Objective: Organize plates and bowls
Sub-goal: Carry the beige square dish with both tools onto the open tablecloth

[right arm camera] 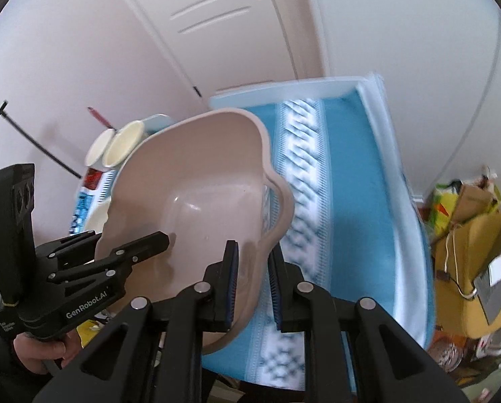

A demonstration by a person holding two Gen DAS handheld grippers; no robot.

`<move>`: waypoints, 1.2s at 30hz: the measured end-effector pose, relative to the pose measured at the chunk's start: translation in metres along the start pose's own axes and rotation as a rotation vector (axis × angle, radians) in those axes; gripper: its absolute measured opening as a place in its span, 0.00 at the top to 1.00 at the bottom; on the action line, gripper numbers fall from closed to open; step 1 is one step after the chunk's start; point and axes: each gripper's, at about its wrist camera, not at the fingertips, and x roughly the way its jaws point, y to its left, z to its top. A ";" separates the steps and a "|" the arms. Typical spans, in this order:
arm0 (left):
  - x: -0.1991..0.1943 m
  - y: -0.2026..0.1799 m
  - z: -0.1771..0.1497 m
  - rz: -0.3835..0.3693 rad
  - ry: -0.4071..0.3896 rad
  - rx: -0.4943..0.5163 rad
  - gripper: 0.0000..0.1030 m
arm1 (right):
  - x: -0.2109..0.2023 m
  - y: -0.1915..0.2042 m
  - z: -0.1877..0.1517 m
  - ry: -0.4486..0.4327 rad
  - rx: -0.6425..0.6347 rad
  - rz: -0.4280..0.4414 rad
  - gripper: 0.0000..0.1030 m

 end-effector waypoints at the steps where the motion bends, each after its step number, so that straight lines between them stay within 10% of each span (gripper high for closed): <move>1: 0.007 0.001 -0.001 -0.002 0.007 0.003 0.83 | 0.004 -0.006 -0.003 0.006 0.010 -0.003 0.84; 14: 0.062 -0.011 -0.016 -0.009 0.084 0.049 0.78 | 0.039 -0.045 -0.027 0.049 0.111 0.016 0.84; 24: 0.060 -0.025 -0.014 0.029 0.076 0.117 0.36 | 0.042 -0.050 -0.025 0.041 0.164 0.049 0.84; 29: 0.064 -0.025 -0.011 0.026 0.086 0.121 0.36 | 0.039 -0.052 -0.024 0.018 0.189 0.047 0.45; 36: 0.060 -0.026 -0.012 0.023 0.089 0.125 0.36 | 0.032 -0.052 -0.019 -0.009 0.180 0.013 0.44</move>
